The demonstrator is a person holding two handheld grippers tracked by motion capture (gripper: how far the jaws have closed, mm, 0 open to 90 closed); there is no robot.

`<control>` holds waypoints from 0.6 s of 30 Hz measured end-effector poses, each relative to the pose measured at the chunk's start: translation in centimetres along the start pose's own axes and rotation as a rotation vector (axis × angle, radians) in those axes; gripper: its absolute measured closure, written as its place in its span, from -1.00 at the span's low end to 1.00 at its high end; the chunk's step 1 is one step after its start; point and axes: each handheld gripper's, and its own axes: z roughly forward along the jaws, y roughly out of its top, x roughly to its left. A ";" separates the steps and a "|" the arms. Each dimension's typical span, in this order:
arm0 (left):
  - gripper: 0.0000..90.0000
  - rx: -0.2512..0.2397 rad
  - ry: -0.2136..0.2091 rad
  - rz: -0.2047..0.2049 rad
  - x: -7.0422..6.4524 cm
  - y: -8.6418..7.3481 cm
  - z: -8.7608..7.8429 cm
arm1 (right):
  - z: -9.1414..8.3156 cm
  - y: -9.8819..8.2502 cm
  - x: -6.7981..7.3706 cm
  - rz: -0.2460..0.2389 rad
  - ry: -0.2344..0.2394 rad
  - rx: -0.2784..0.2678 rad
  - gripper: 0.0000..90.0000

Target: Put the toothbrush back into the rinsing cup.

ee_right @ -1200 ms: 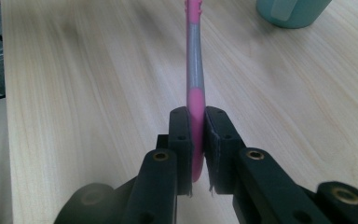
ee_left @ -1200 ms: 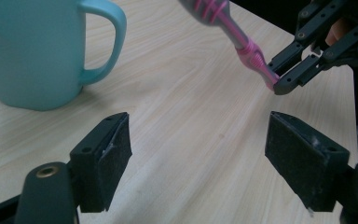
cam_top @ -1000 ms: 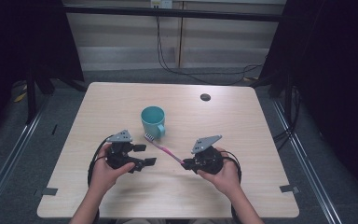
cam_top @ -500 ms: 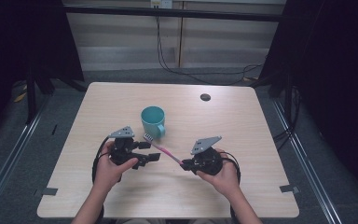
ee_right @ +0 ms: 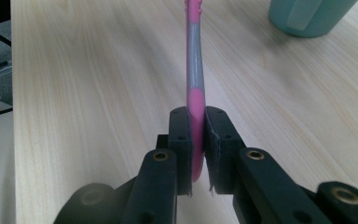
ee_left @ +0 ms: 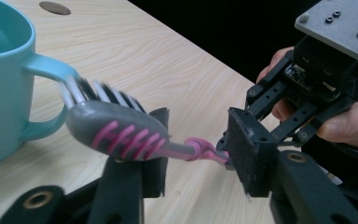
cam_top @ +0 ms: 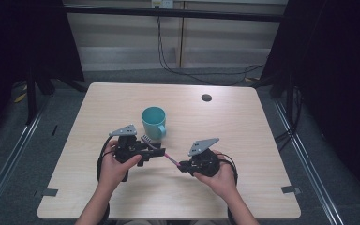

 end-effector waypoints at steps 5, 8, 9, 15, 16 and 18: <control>0.59 -0.011 -0.004 -0.038 0.0 0.0 -0.2 | 0.5 0.1 0.3 0.001 0.007 0.003 0.83; 0.71 -0.018 -0.001 -0.045 0.0 0.0 -0.4 | 0.8 0.1 0.4 0.003 0.014 -0.003 0.83; 0.72 -0.018 -0.001 -0.045 0.0 0.0 -0.4 | 0.9 0.1 0.5 0.008 0.015 -0.002 0.83; 0.66 -0.026 0.000 -0.058 -0.1 0.1 -0.3 | 1.2 0.1 0.5 0.016 0.008 -0.009 0.83; 0.63 -0.026 0.003 -0.060 0.0 0.1 -0.3 | 1.1 0.1 0.5 0.023 0.010 -0.012 0.83; 0.58 -0.025 0.001 -0.061 0.1 0.1 -0.3 | 1.1 0.1 0.4 0.022 0.004 -0.015 0.83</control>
